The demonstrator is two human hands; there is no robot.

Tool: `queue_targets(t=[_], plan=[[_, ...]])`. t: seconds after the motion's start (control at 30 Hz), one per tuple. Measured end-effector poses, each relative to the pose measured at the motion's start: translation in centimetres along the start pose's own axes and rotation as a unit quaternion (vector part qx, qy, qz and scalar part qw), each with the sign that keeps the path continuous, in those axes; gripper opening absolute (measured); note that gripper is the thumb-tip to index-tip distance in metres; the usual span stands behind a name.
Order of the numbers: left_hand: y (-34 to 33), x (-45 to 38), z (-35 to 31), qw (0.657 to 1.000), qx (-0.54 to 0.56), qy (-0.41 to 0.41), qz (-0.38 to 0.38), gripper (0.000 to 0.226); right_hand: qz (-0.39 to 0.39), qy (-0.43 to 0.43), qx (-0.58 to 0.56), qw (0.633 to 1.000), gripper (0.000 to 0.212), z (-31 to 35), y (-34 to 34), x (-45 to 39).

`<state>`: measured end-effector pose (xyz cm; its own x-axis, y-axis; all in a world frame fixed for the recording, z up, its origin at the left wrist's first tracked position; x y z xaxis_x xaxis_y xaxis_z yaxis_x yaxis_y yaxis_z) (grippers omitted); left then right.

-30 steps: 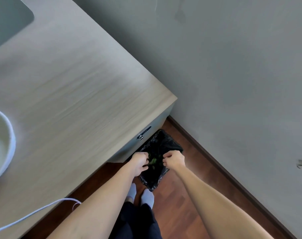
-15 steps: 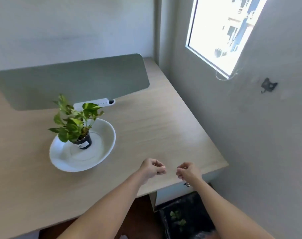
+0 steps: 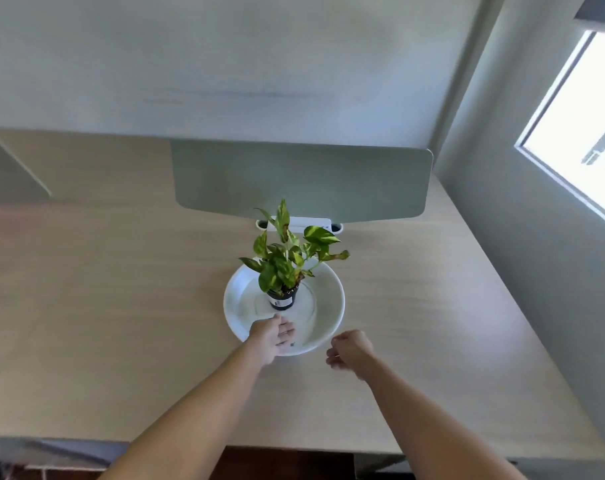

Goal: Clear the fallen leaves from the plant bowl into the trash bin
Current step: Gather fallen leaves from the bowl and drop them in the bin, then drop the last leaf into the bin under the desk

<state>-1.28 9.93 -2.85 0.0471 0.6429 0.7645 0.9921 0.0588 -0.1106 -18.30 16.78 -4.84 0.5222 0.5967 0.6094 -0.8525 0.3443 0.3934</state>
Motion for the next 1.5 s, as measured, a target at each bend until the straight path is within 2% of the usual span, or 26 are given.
queue_targets(t=[0.1,0.23,0.3,0.37,0.4,0.47,0.53,0.6,0.67,0.77,0.87,1.03,1.17,1.23,1.33,1.5], plan=[[3.1,-2.3,-1.5,0.998,0.061,0.03,-0.007,0.021,-0.028,-0.037,0.016,0.999,0.022,0.7,-2.2,-0.5],[5.1,-4.3,-2.5,0.997,0.067,0.04,0.0,0.021,-0.076,-0.046,0.033,0.995,0.019,0.9,-3.2,-0.5],[5.5,-5.0,-2.9,1.0,0.008,0.005,-0.016,0.015,-0.1,-0.04,0.032,0.994,0.019,0.9,-3.1,-0.3],[5.7,-5.9,-3.1,0.986,-0.138,-0.088,-0.037,0.012,-0.11,-0.036,0.017,0.993,0.019,0.9,-3.1,-0.2],[5.8,-6.3,-3.2,0.955,-0.252,-0.152,-0.036,0.011,-0.113,-0.034,0.01,0.993,0.019,0.8,-3.1,-0.3],[5.3,-6.7,-2.9,0.865,-0.437,-0.247,-0.006,0.009,-0.108,-0.036,0.003,0.993,0.019,0.5,-3.3,-0.5],[4.5,-6.9,-2.1,0.797,-0.53,-0.288,0.028,0.011,-0.103,-0.042,-0.007,0.994,0.02,0.1,-3.6,-0.7],[3.6,-7.0,-1.9,0.76,-0.577,-0.296,0.038,0.012,-0.098,-0.05,-0.037,0.993,0.02,-0.3,-4.0,-1.0],[2.8,-7.5,-1.6,0.739,-0.608,-0.288,0.034,0.015,-0.095,-0.059,-0.068,0.991,0.019,-0.5,-4.2,-1.2],[2.2,-8.0,-1.4,0.726,-0.632,-0.273,0.018,0.018,-0.086,-0.061,-0.082,0.991,0.023,-0.8,-4.1,-1.4],[2.0,-8.3,-1.3,0.706,-0.651,-0.277,0.016,0.011,-0.079,-0.058,-0.09,0.991,0.023,-0.9,-4.1,-1.5],[2.0,-8.8,-0.9,0.679,-0.678,-0.28,0.034,0.007,-0.066,-0.049,-0.1,0.992,0.022,-1.2,-4.1,-1.8],[1.9,-8.4,-0.7,0.685,-0.664,-0.298,0.036,0.007,-0.08,-0.002,-0.085,0.993,0.02,-1.6,-2.4,-1.4],[1.4,-7.4,-0.3,0.699,-0.625,-0.346,0.027,0.011,-0.13,0.065,-0.008,0.989,0.02,-2.6,-0.1,-1.4],[-0.6,-4.8,0.5,0.714,-0.555,-0.424,0.038,0.012,-0.199,0.137,0.154,0.958,0.015,-5.7,5.2,-1.2],[-6.3,0.4,4.8,0.7,-0.518,-0.472,0.134,0.011,-0.204,0.074,0.314,0.924,0.033,-13.9,15.3,-1.4]])
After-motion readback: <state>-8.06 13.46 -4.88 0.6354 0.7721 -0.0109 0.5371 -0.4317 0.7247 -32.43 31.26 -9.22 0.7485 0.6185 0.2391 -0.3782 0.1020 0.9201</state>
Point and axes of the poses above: each hand's wrist, its own x-axis away from the middle knuckle, its own y-axis out of the back of the hand, z = x × y, the point moved 3 cm from there along -x, towards the middle knuckle, and after that the axes turned 7 degrees about -z, right-handed, at the moved point
